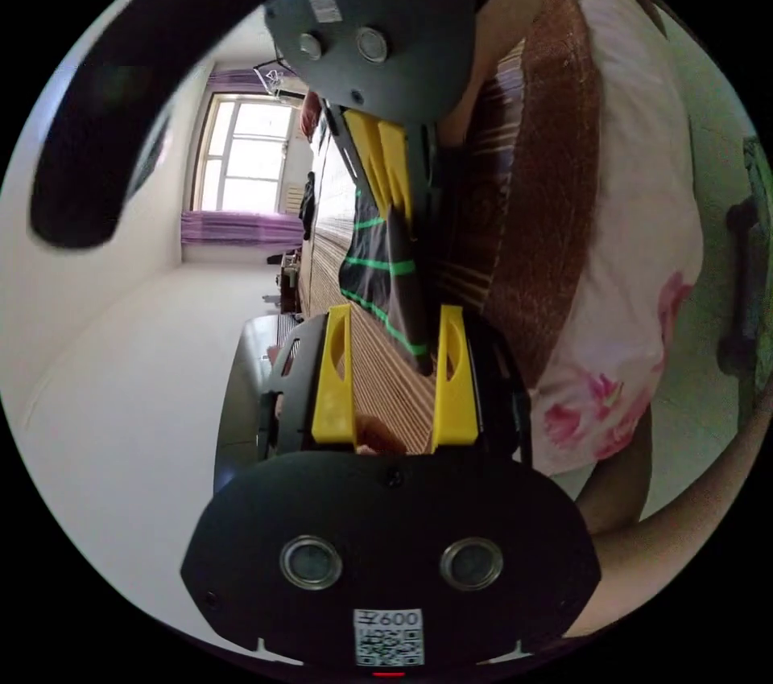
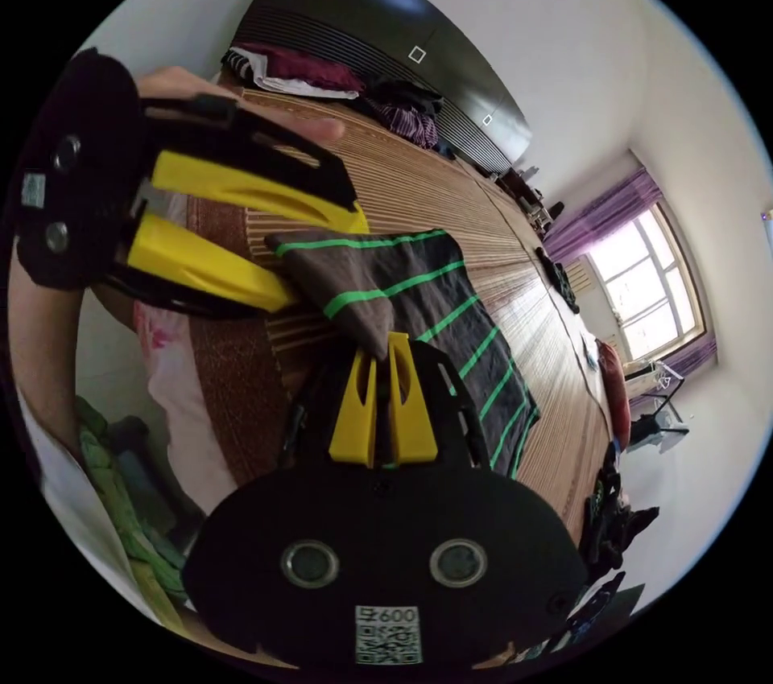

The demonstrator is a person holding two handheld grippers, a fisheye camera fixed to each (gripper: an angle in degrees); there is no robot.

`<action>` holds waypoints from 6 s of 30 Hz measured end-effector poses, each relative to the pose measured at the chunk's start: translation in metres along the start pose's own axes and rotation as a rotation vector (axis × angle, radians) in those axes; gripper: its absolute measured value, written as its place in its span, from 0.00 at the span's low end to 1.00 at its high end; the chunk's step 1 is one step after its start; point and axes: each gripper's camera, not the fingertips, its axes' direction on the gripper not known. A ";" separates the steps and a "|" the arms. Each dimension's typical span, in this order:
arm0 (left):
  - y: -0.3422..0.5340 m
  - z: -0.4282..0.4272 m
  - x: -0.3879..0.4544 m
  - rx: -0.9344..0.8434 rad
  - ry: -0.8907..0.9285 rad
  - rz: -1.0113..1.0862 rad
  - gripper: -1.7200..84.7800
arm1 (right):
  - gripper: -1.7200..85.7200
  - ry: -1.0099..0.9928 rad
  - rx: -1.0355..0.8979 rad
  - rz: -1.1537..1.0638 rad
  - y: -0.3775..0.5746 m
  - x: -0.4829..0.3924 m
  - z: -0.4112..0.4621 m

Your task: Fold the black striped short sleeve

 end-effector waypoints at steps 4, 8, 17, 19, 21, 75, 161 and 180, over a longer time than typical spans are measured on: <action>-0.099 0.053 0.106 -0.063 -0.050 -0.011 0.13 | 0.01 -0.036 -0.001 0.071 -0.001 0.008 0.002; -0.143 0.065 0.182 -0.055 -0.081 -0.082 0.06 | 0.01 -0.016 0.008 0.009 0.008 -0.006 0.006; -0.174 0.085 0.319 -0.046 0.057 -0.322 0.04 | 0.03 0.094 -0.094 0.088 0.067 0.002 0.015; -0.182 0.082 0.352 -0.032 0.074 -0.352 0.04 | 0.03 0.153 -0.124 0.019 0.078 -0.008 0.013; -0.196 0.076 0.386 -0.020 0.095 -0.369 0.04 | 0.04 0.196 -0.135 -0.051 0.086 -0.021 0.011; 0.177 -0.731 0.762 0.101 0.608 -0.241 0.04 | 0.01 0.035 -0.129 -0.537 -0.002 -0.148 -0.331; -0.025 -0.742 0.834 0.363 0.644 -0.685 0.03 | 0.03 0.494 0.148 1.458 0.313 0.043 -0.877; -0.111 -1.011 0.781 0.167 0.754 -0.947 0.04 | 0.09 0.362 0.336 0.925 0.001 -0.035 -0.773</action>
